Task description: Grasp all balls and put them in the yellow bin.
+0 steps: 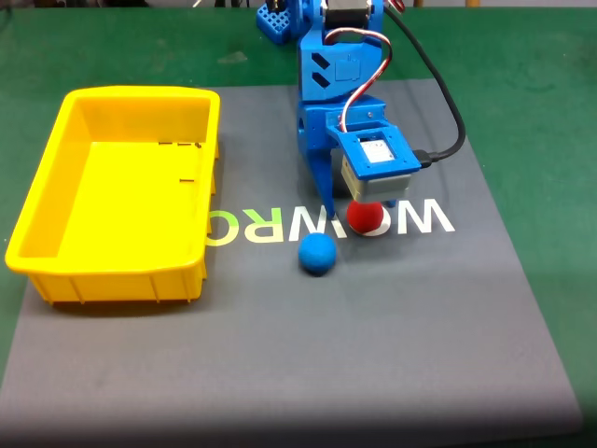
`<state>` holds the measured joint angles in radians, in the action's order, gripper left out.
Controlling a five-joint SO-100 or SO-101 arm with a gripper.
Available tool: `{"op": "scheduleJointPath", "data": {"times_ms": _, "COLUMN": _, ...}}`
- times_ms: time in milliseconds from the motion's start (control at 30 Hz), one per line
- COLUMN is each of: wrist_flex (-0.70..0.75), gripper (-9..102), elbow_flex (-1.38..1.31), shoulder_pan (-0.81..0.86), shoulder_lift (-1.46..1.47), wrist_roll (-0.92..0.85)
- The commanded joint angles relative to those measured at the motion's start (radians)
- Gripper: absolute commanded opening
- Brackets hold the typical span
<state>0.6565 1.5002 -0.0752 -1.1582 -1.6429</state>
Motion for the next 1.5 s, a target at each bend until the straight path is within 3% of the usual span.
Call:
{"op": "scheduleJointPath", "data": {"times_ms": 0, "wrist_flex": -0.025, "gripper": 31, "elbow_flex": -0.084, "shoulder_pan": 0.006, "shoulder_lift": 0.0, "wrist_roll": 0.015}}
{"op": "scheduleJointPath", "data": {"times_ms": 433, "wrist_flex": -0.028, "gripper": 30, "elbow_flex": -0.169, "shoulder_pan": 0.005, "shoulder_lift": 0.071, "wrist_roll": 0.023}}
{"op": "scheduleJointPath", "data": {"times_ms": 533, "wrist_flex": -0.028, "gripper": 24, "elbow_flex": -0.17, "shoulder_pan": 0.005, "shoulder_lift": 0.074, "wrist_roll": 0.017}}
{"op": "scheduleJointPath", "data": {"times_ms": 700, "wrist_flex": -0.02, "gripper": 0, "elbow_flex": -0.17, "shoulder_pan": -0.002, "shoulder_lift": 0.077, "wrist_roll": 0.014}}
{"op": "scheduleJointPath", "data": {"times_ms": 1067, "wrist_flex": -0.014, "gripper": 0, "elbow_flex": -0.17, "shoulder_pan": -0.017, "shoulder_lift": 0.051, "wrist_roll": 0.025}}
{"op": "scheduleJointPath", "data": {"times_ms": 1467, "wrist_flex": -0.021, "gripper": 0, "elbow_flex": -0.209, "shoulder_pan": -0.026, "shoulder_lift": -0.187, "wrist_roll": 0.06}}
